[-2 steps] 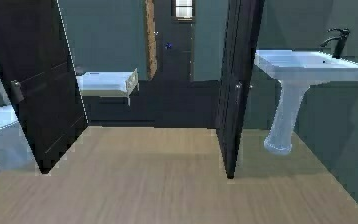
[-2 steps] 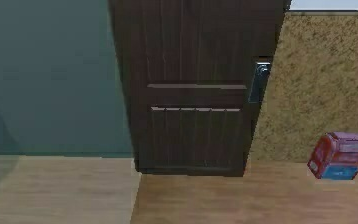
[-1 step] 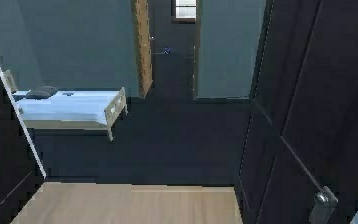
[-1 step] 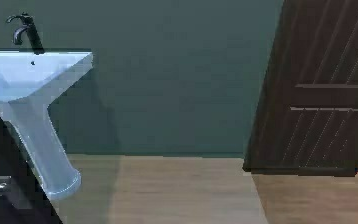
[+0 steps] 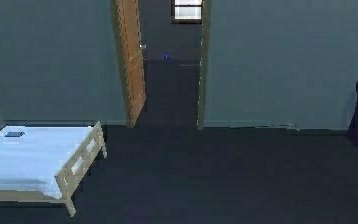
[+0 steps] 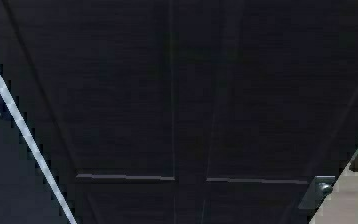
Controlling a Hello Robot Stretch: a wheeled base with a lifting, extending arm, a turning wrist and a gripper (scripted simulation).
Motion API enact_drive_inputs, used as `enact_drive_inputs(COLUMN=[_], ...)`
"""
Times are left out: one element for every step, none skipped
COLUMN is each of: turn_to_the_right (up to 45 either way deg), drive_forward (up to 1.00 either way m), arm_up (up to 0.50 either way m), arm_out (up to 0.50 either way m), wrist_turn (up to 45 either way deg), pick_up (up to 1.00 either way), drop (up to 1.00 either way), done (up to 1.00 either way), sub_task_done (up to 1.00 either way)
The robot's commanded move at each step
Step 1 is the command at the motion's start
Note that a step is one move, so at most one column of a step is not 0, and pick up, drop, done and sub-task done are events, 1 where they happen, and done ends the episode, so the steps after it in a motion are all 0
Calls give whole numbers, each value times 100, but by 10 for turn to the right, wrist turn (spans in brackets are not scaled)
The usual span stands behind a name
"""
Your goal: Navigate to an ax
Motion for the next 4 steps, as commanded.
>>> enact_drive_inputs(turn_to_the_right=[-30, 0, 0, 60], drive_forward=[0, 100, 100, 0], arm_up=[0, 0, 0, 0], arm_out=[0, 0, 0, 0], wrist_turn=[0, 0, 0, 0], pick_up=[0, 0, 0, 0], drop=[0, 0, 0, 0], done=[0, 0, 0, 0], sub_task_done=[0, 0, 0, 0])
